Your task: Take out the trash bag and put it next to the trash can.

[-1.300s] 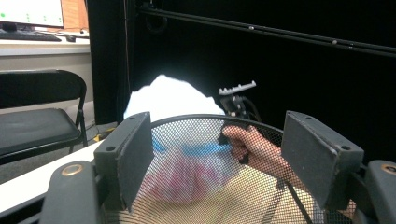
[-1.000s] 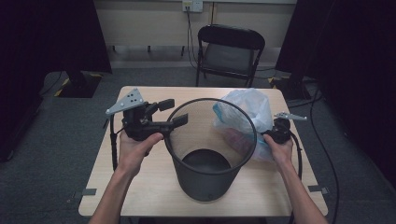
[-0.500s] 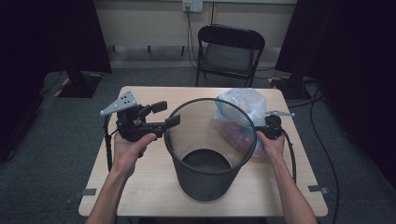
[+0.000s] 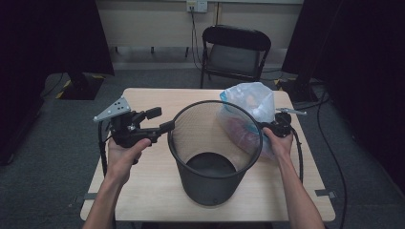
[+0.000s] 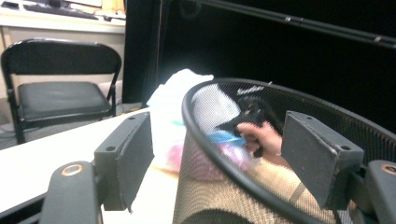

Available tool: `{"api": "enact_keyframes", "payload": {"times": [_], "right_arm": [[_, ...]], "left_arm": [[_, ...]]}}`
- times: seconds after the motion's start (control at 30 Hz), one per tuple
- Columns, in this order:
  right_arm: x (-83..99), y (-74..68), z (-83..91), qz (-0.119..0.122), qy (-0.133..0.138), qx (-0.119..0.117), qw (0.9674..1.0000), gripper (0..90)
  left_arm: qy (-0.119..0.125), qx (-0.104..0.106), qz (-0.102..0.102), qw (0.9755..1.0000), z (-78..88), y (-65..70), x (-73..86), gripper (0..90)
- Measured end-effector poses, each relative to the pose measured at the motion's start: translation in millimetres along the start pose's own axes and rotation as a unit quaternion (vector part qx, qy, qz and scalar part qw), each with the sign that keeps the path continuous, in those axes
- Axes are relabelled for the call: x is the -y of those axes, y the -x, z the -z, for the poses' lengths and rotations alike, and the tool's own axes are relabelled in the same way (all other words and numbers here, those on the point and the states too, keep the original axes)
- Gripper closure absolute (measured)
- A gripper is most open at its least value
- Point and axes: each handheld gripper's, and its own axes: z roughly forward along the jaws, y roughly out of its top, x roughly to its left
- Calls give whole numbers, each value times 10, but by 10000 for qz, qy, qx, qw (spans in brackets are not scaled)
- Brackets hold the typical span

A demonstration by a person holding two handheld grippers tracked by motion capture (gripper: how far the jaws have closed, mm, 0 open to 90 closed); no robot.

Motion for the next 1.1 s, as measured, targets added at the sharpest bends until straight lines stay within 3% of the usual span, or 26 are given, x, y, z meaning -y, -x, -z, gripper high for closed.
{"api": "enact_keyframes", "payload": {"times": [0.27,0.53,0.67,0.73,0.8,0.97,1.1], "right_arm": [[-53,-102,141,-94,115,-281,9995,293],[-76,-190,221,-86,157,-484,9987,207],[-94,-230,286,-40,216,-493,9985,185],[-104,-234,323,-63,263,-483,9985,171],[-108,-240,364,-49,290,-487,9984,171],[-110,-258,489,1,391,-506,9979,162],[-99,-255,573,42,408,-467,9981,158]], "left_arm": [[-17,-220,132,9997,169,-119,117,248],[-290,-414,110,9987,248,-242,330,246],[-483,-548,155,9972,223,-300,500,246],[-712,-420,169,9964,165,-318,599,246],[-882,-520,128,9947,124,-325,693,248],[-1059,-618,273,9921,84,-394,909,248],[-1191,-684,272,9902,63,-408,1044,249]]}}
